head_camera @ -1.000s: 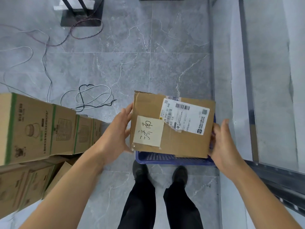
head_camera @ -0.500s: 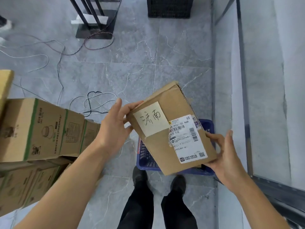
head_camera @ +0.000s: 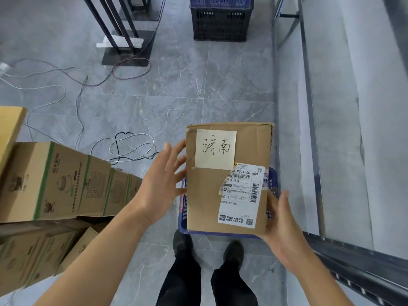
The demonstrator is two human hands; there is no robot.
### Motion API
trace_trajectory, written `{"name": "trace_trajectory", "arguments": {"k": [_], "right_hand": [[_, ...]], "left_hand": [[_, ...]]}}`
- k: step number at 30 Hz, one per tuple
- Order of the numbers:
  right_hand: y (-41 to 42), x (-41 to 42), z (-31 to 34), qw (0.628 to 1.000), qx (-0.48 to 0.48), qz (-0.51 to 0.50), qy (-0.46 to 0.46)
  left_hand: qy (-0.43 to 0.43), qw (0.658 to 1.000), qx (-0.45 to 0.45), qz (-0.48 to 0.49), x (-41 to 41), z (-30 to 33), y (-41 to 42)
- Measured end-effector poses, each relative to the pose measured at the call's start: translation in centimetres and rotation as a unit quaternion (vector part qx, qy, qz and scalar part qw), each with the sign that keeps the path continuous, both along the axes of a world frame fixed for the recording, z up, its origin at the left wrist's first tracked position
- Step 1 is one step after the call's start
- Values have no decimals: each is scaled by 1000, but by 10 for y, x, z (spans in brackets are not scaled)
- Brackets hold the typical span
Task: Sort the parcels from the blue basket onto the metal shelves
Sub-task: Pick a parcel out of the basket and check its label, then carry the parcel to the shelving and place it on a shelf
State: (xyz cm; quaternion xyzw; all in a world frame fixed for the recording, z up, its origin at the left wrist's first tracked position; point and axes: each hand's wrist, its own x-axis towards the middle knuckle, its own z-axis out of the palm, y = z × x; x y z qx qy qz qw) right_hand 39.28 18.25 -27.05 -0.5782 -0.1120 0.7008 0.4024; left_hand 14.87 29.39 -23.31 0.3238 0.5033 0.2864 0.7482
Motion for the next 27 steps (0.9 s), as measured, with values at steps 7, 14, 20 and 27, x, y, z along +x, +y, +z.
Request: {"name": "trace_trajectory", "arguments": {"k": [7, 14, 20, 27], "right_hand": [[21, 15, 43, 987, -4, 94, -131], [-3, 31, 88, 984, 111, -11, -142], [-15, 42, 146, 972, 179, -33, -146], [-35, 33, 194, 962, 193, -103, -164]], "left_hand": [[29, 999, 37, -13, 6, 27, -8], [30, 998, 55, -1, 27, 74, -19], [-4, 994, 108, -33, 47, 125, -23], [-14, 977, 177, -119, 54, 164, -16]]}}
